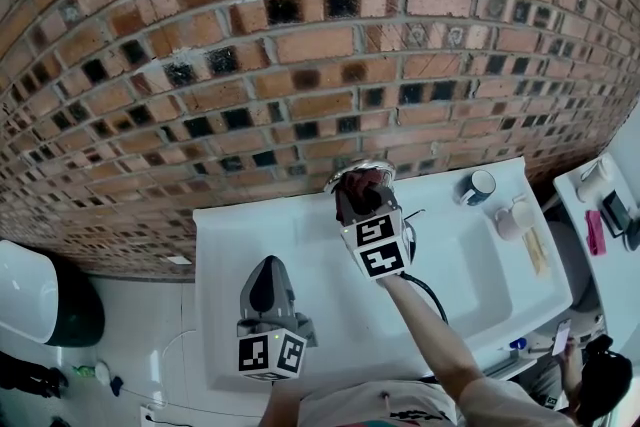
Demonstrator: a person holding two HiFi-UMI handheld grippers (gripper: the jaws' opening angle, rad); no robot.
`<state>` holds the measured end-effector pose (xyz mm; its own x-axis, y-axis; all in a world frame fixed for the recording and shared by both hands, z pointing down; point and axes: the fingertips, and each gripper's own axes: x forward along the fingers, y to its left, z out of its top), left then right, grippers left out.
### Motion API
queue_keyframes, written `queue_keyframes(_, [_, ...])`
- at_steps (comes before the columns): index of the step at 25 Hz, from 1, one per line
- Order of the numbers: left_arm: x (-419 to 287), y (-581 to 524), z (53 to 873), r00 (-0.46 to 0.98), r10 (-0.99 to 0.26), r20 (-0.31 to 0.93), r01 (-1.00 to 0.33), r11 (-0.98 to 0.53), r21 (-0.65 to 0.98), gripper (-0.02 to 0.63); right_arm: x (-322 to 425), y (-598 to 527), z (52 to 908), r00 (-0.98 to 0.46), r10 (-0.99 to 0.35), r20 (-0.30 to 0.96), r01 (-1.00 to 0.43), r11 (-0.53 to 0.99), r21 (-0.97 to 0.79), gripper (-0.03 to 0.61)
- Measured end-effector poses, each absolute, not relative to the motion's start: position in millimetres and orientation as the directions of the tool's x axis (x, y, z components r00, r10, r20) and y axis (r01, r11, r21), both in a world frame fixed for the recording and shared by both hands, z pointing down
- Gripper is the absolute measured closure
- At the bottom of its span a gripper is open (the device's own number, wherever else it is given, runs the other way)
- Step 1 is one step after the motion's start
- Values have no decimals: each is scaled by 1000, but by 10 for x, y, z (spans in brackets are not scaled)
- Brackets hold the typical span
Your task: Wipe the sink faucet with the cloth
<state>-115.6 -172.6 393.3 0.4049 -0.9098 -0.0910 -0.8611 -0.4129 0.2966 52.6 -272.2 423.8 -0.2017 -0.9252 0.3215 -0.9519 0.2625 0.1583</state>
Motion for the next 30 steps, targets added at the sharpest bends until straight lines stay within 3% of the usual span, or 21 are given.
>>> queue_keyframes(7, [-1154, -1721, 3955, 407, -910, -85, -860, -413, 301, 610, 258, -2602, 4516, -258, -877, 405, -895, 375, 243, 532])
queue_keyframes(13, [-1169, -1724, 3962, 400, -913, -86, -858, -405, 316, 610, 22, -2372, 4295, -337, -873, 353, -863, 436, 255, 531])
queue_keyframes(23, [-1200, -1717, 3954, 397, -914, -85, -864, -403, 301, 610, 123, -2651, 4254, -301, -886, 353, -872, 405, 273, 531])
queue_keyframes(30, [-1163, -1726, 3963, 405, -911, -82, -864, -410, 291, 610, 285, -2606, 3915, -290, -918, 269, -901, 357, 248, 531])
